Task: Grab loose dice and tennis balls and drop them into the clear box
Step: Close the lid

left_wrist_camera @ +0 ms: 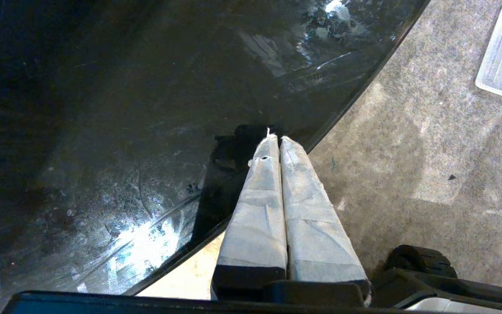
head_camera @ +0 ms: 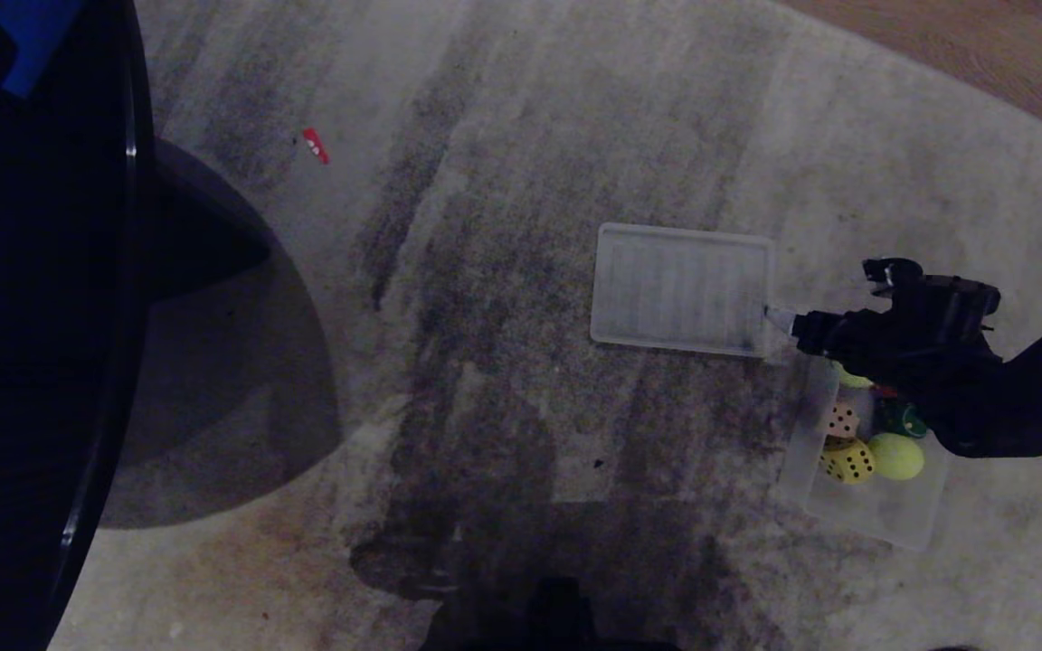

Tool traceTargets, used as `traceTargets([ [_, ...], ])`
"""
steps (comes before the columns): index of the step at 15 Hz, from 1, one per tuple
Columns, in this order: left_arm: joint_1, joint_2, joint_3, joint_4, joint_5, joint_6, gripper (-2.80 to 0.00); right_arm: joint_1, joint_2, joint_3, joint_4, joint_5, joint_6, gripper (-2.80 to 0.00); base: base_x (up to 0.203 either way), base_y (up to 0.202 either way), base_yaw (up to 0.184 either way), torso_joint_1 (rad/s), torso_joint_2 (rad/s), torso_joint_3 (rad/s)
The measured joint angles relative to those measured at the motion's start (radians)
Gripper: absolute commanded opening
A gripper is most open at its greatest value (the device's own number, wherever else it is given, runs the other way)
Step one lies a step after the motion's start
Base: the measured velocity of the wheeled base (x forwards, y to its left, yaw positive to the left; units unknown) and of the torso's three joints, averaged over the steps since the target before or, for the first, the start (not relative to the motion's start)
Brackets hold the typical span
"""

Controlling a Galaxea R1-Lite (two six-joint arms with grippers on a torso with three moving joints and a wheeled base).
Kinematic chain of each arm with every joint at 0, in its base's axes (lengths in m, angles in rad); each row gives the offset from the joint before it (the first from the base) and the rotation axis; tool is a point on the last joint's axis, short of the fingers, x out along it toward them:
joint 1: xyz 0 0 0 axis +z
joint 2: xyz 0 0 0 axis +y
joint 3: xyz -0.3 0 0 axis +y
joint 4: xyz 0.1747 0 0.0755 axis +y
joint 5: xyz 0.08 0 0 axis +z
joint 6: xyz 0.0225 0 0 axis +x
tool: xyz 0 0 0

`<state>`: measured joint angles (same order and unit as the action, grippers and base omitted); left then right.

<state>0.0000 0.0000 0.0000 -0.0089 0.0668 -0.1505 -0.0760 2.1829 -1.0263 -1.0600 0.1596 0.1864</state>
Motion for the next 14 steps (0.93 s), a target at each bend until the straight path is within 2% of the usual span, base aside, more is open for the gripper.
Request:
traceTargets([
  [8, 0.000, 0.000, 0.000, 0.000, 0.000, 0.000, -2.80, 0.035, 0.125, -0.159, -0.046, 0.003, 0.133, 0.00, 0.000, 0.000, 0.000, 0.000, 0.00, 0.000],
  [9, 0.000, 0.000, 0.000, 0.000, 0.000, 0.000, -2.80, 0.041, 0.140, -0.181, -0.047, 0.005, 0.146, -2.80, 0.000, 0.000, 0.000, 0.000, 0.00, 0.000],
  [14, 0.000, 0.000, 0.000, 0.000, 0.000, 0.000, -2.80, 0.047, 0.193, -0.228, -0.047, 0.011, 0.144, -2.80, 0.000, 0.000, 0.000, 0.000, 0.00, 0.000],
])
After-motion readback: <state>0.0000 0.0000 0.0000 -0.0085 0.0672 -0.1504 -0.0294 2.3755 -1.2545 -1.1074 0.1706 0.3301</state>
